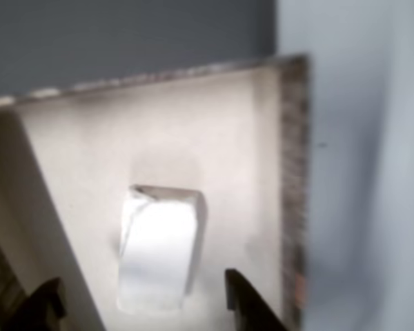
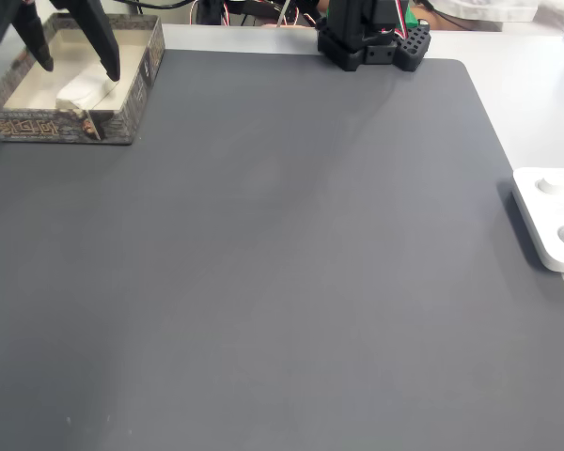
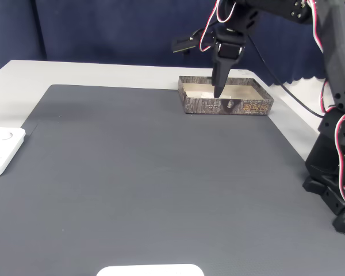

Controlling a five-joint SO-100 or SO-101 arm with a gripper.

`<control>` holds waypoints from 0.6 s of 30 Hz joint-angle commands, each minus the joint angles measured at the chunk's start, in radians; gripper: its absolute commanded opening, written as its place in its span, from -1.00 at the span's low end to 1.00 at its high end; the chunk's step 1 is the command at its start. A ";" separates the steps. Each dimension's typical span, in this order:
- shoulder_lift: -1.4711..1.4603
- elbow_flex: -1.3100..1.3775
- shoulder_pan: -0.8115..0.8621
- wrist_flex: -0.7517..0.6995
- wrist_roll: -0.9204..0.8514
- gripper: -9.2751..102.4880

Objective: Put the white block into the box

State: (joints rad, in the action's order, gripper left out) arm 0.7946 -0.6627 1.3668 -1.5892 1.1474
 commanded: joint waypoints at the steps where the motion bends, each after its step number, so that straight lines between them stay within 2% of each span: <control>1: 0.166 0.049 -0.025 0.008 0.005 -0.23; 9: 0.377 -0.158 -0.066 0.008 -0.044 -0.26; 18: 0.620 -0.430 -0.133 -0.005 -0.146 -0.43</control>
State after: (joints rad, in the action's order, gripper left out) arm 1.2548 -1.0400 1.2732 -1.5892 1.0416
